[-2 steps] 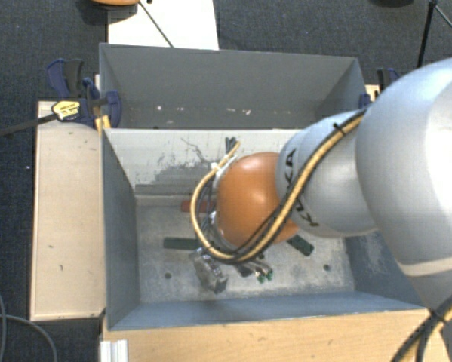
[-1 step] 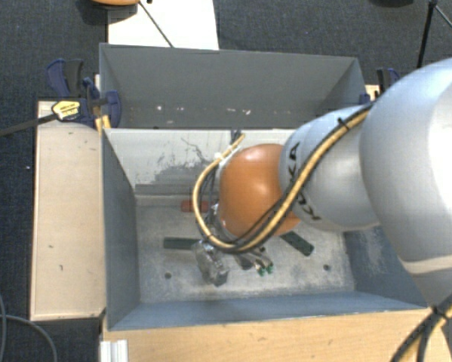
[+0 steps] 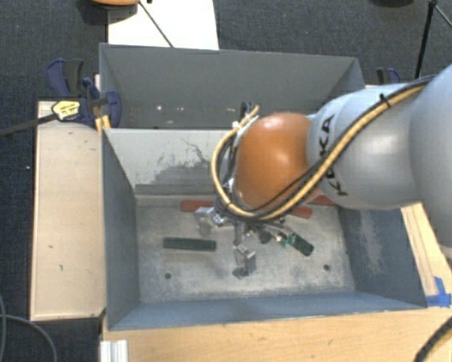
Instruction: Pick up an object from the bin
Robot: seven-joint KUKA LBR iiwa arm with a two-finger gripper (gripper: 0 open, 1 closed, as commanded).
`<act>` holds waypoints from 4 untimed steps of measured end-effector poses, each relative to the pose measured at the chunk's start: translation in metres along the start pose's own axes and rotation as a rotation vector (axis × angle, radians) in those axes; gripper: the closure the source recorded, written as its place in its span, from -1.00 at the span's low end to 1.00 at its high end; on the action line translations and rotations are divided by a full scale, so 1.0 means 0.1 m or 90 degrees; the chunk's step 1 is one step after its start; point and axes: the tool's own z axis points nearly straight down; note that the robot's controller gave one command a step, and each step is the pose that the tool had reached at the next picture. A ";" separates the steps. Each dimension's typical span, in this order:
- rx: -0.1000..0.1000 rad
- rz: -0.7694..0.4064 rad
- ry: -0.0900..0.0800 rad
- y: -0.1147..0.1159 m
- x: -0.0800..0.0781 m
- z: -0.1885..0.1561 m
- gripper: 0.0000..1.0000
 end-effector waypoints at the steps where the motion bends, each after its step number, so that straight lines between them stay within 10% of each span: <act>1: -0.001 0.001 0.001 0.01 0.00 0.01 -1.00; 2: -0.001 -0.102 0.000 0.31 -0.74 0.43 1.00; 3: -0.001 -0.101 0.000 0.31 -0.74 0.43 1.00; 4: -0.001 -0.093 0.000 0.38 -0.89 -0.90 1.00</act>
Offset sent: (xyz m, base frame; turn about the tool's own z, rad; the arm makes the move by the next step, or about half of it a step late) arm 0.0434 0.0670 -0.0436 -0.1651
